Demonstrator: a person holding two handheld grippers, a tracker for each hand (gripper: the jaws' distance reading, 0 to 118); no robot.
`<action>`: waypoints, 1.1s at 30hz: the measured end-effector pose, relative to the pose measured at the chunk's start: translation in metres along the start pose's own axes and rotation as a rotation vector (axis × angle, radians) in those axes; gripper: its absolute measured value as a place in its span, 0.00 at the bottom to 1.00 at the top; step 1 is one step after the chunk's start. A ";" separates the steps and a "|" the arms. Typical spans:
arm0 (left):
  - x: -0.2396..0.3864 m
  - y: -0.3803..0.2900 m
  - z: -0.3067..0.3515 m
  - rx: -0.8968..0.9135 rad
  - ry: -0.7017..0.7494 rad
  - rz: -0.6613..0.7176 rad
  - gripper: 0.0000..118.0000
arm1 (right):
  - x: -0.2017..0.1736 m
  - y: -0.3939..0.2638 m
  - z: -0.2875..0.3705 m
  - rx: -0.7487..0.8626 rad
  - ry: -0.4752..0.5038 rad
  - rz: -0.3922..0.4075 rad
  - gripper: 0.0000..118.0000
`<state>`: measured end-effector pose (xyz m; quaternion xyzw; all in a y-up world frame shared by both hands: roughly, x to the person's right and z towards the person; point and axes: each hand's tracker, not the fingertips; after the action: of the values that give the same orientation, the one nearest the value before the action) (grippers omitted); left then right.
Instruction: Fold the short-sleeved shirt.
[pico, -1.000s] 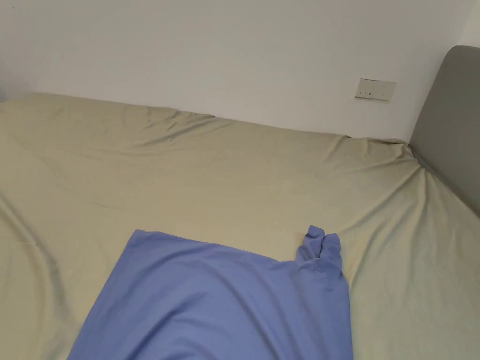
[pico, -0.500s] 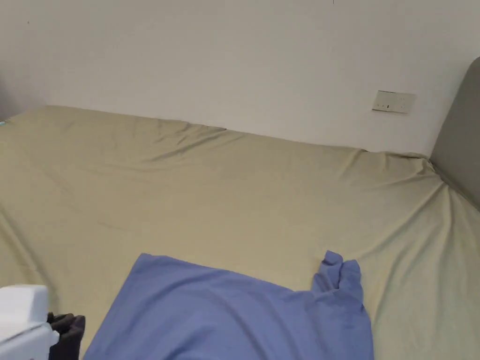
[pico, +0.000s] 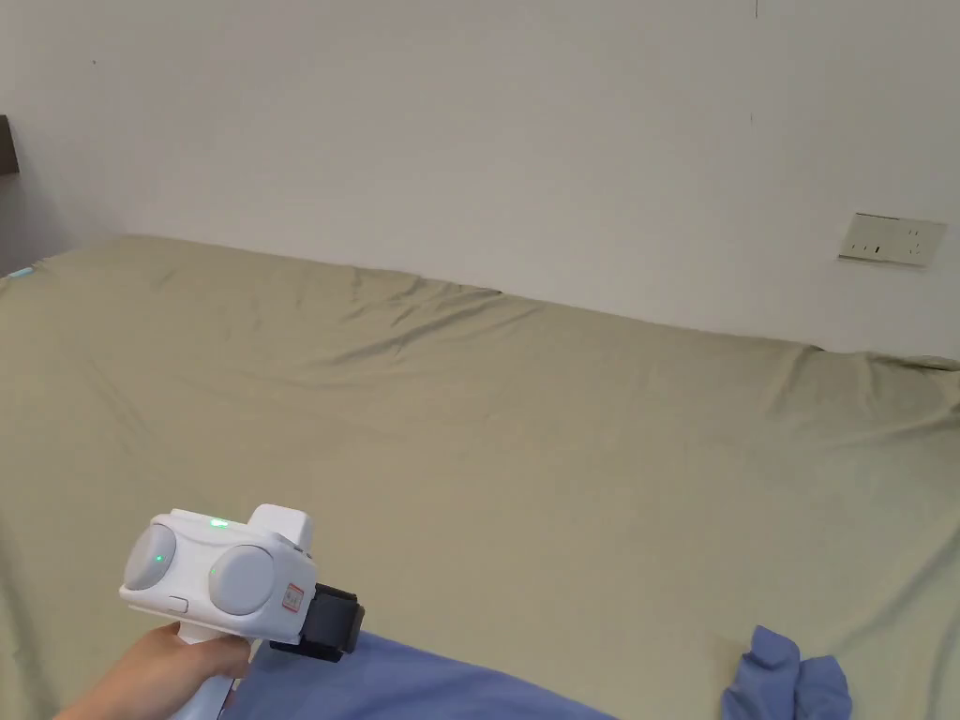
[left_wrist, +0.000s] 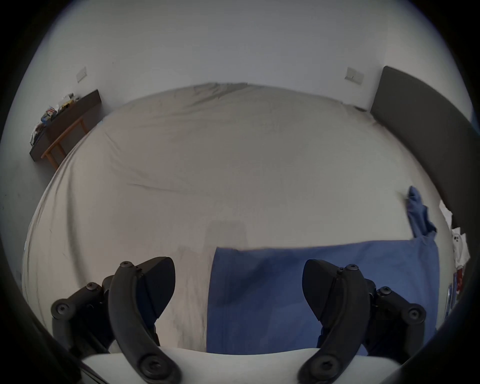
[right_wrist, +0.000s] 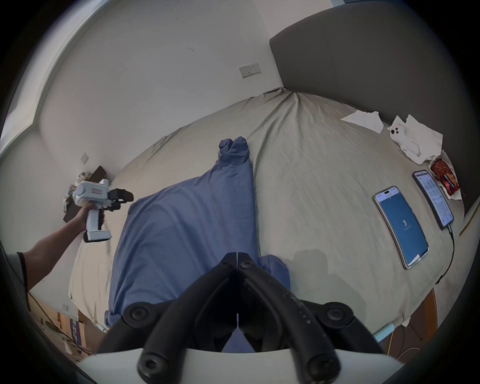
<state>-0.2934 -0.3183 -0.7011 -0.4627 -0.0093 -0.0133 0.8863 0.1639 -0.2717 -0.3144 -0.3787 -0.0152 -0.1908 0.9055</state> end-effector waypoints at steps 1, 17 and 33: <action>0.002 0.000 -0.001 0.003 -0.005 -0.012 0.86 | 0.001 0.002 -0.001 0.000 0.005 -0.006 0.01; 0.009 -0.014 -0.009 -0.047 -0.105 -0.078 0.03 | 0.007 0.003 -0.005 -0.057 0.013 -0.008 0.01; -0.003 0.004 0.030 0.067 -0.109 -0.108 0.02 | 0.027 0.179 -0.195 -0.173 0.046 0.082 0.95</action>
<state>-0.2959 -0.2915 -0.6874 -0.4319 -0.0831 -0.0357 0.8974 0.2301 -0.3008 -0.5708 -0.4514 0.0377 -0.1628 0.8765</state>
